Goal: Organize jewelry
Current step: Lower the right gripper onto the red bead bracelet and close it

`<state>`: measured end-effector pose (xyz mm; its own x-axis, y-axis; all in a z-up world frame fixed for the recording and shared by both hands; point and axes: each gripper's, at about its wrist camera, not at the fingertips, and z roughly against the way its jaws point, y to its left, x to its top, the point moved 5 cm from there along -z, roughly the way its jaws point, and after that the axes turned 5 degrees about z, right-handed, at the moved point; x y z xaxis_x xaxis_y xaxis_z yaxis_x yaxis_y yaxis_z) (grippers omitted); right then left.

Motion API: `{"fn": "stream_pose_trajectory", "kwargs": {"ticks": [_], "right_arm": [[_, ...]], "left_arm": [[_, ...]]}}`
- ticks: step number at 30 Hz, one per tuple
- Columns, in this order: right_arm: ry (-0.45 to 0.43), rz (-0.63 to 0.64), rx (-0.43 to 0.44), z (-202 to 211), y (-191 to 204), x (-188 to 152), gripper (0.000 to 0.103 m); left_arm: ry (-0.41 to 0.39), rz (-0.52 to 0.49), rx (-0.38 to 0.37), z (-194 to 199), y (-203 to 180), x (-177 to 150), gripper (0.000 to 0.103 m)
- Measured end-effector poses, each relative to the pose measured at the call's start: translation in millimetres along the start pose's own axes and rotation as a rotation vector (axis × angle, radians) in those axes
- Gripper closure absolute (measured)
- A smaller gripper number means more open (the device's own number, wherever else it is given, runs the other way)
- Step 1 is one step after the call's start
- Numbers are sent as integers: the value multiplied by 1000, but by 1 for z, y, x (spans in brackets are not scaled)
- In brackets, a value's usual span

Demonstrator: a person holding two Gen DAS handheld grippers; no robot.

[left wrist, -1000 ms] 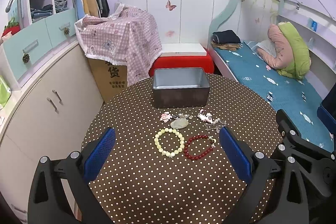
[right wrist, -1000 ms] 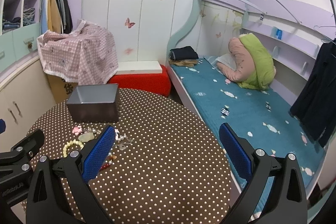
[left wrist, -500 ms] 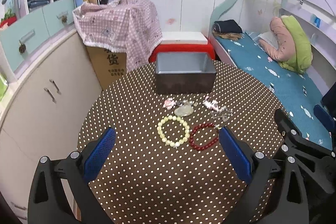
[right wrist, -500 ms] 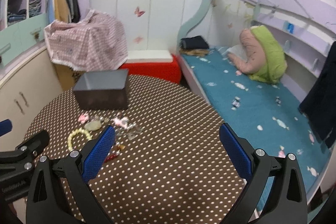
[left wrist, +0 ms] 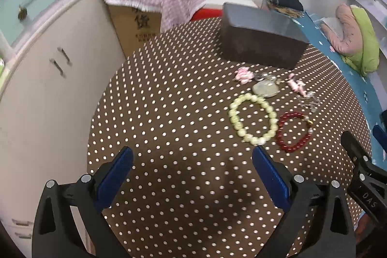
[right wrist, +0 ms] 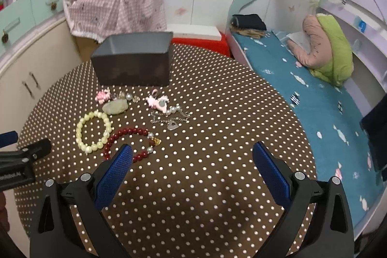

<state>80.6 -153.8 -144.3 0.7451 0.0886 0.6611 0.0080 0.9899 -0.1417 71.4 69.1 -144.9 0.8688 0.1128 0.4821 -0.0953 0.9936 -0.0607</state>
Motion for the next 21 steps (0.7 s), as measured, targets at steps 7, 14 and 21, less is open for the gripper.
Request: {"fn": "stream_pose_trajectory", "kwargs": {"ticks": [7, 14, 21], "right_arm": [[58, 42, 27, -31, 21, 3, 7], [143, 40, 61, -63, 32, 1, 39], [158, 53, 107, -77, 42, 5, 55]], "left_arm": [[18, 16, -3, -17, 19, 5, 8], [47, 95, -155, -32, 31, 11, 8], [45, 58, -93, -44, 36, 11, 8]]}}
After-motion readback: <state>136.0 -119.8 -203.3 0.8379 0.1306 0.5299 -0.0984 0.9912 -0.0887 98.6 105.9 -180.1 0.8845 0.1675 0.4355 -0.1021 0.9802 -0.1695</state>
